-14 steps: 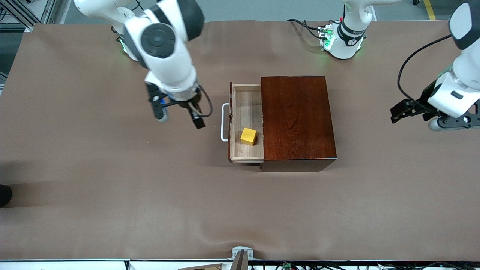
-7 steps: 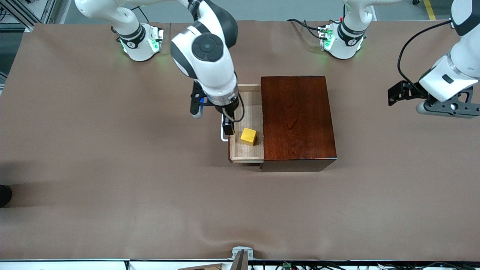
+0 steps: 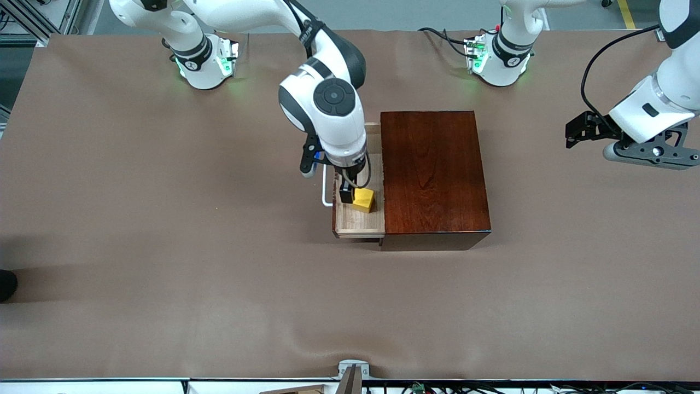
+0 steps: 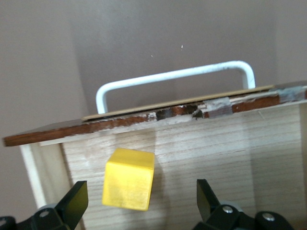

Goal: Open drawer, take yellow block, close drawer
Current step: 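Lower the right gripper into the drawer over the yellow cube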

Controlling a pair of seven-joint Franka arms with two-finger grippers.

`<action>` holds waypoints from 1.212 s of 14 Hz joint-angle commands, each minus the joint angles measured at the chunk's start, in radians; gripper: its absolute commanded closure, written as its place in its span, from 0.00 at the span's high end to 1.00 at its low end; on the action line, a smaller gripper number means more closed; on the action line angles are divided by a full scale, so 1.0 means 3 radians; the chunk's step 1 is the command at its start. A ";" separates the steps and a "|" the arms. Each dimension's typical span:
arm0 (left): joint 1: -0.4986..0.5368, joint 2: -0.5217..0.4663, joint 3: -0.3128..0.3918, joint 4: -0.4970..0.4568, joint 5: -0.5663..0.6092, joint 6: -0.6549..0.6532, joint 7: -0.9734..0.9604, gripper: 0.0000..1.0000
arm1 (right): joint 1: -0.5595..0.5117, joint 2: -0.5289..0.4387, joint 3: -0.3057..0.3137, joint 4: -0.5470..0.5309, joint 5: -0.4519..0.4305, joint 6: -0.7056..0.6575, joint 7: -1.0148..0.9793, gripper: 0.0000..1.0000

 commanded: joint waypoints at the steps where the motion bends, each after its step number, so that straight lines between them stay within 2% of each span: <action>1: 0.0025 -0.0042 -0.0017 -0.0021 -0.0050 -0.0039 0.0071 1.00 | 0.0070 0.0122 -0.0032 0.0126 0.0031 0.0066 0.0228 1.00; 17: -0.0001 -0.0021 -0.0022 -0.0021 -0.0050 -0.0039 0.0000 1.00 | 0.0146 0.0353 -0.0037 0.0125 0.0011 0.0373 0.0382 1.00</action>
